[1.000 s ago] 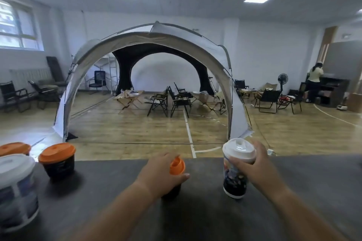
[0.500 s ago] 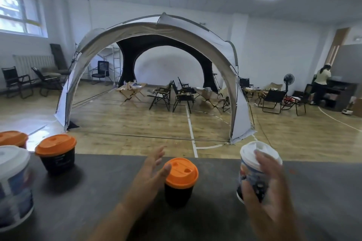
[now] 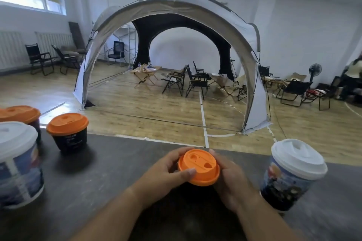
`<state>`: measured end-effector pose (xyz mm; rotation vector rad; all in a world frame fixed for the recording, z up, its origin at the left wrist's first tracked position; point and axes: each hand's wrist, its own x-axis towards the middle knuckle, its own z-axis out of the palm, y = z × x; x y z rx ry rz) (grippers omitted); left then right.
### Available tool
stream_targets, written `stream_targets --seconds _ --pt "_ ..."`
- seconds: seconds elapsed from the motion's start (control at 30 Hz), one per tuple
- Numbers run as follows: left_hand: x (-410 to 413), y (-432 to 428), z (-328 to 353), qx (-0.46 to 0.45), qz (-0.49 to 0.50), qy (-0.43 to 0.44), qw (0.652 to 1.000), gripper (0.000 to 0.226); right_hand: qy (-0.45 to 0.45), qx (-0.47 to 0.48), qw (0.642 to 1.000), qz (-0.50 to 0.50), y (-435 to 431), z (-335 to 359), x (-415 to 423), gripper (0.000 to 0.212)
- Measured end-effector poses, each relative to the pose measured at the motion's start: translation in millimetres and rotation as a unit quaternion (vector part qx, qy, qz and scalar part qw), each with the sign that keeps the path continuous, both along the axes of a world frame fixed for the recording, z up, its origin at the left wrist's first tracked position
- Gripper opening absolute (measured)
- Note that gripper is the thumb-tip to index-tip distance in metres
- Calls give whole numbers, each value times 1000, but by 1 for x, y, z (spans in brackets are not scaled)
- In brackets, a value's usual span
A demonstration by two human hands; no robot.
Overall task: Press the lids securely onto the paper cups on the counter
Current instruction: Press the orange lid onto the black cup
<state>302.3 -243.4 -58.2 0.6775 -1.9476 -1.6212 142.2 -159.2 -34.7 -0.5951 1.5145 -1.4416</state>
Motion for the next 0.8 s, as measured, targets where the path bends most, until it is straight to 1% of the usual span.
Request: stream_targets --seconds 0.1,0.17,0.23,0.43,0.53,0.6,0.63,0.7,0.8 --pt "-2 -3 -3 12 5 17 1000 60 21 -19 1000 0 0 -4 -5 35" --pt "-2 -5 -5 18 11 18 1000 60 15 -22 1000 -2 1 -7 -6 35" --pt "-1 -6 -7 18 16 17 1000 64 10 -29 1000 -1 2 -10 -4 34" --pt "0 -5 -7 10 50 31 998 69 51 -68 996 9 3 -19 7 34" --pt "2 -5 -5 2 47 18 999 63 89 -80 993 24 3 -22 12 36" --pt "2 -5 -4 -1 55 9 998 66 101 -84 991 40 5 -22 15 43" --pt "3 -6 -4 -4 61 8 998 67 112 -81 989 56 5 -21 17 50" --pt "4 -7 -4 -7 73 15 997 69 159 -78 978 111 7 -20 21 63" --pt "6 -9 -3 -5 81 33 996 72 211 -62 963 154 5 -24 21 68"
